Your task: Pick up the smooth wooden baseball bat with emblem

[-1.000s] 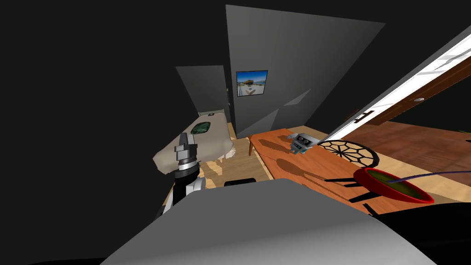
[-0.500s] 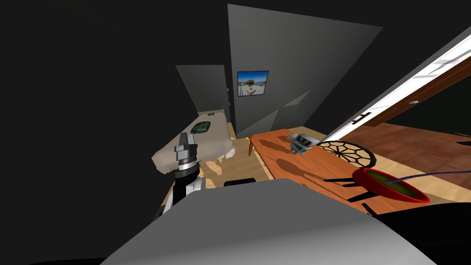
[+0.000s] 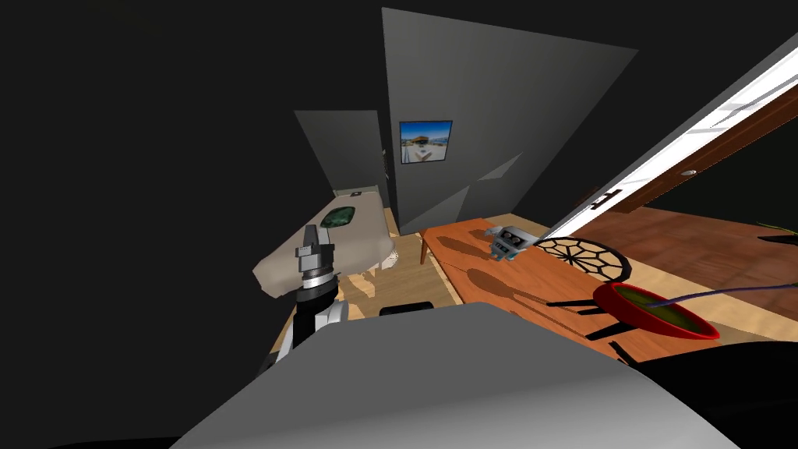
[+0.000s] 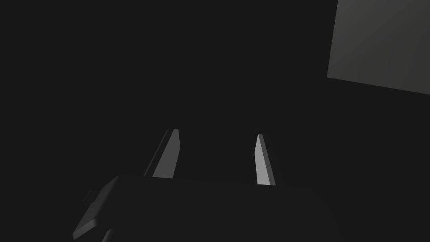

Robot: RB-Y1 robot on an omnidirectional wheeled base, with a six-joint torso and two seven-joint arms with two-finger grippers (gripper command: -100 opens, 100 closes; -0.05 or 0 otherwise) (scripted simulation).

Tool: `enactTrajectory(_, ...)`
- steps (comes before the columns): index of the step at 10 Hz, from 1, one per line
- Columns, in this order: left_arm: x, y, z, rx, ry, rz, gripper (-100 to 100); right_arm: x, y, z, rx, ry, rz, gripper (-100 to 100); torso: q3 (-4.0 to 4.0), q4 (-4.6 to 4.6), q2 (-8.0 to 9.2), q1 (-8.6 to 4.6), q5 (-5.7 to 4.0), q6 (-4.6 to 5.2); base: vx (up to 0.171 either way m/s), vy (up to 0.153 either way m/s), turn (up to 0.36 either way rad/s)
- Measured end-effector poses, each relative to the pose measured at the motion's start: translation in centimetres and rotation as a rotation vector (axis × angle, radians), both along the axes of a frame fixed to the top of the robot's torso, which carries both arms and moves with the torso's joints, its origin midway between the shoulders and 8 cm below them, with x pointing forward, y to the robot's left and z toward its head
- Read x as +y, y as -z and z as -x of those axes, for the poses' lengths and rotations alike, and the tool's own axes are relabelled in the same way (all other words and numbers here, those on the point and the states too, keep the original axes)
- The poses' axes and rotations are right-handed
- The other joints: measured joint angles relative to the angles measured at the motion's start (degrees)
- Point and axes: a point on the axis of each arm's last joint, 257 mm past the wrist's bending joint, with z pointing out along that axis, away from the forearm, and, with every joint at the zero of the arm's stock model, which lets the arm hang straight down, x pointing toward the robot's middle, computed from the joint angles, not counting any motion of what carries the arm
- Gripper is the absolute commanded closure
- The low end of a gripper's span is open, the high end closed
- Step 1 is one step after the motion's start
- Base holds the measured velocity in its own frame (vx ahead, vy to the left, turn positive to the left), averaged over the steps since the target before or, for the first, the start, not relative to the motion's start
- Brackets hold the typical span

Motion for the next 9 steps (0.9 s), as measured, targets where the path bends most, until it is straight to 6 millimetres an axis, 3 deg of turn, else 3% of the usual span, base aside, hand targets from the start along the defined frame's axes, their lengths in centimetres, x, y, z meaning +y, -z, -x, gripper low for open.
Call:
enactTrajectory(8, 0.0, 0.0, 0.0, 0.0, 0.0, 0.0, 0, -0.1, -1.6, -0.1, 0.002, -0.023, -0.003, 100, -0.01, -0.01, -0.01, 0.06, 0.02, 0.0, 0.013, 0.0, -0.031)
enactTrajectory(9, 0.0, 0.0, 0.0, 0.0, 0.0, 0.0, 0, -0.1, -1.6, -0.1, 0.003, -0.023, -0.002, 0, 0.0, 0.0, 0.01, 0.06, 0.01, -0.01, 0.0, 0.0, 0.0)
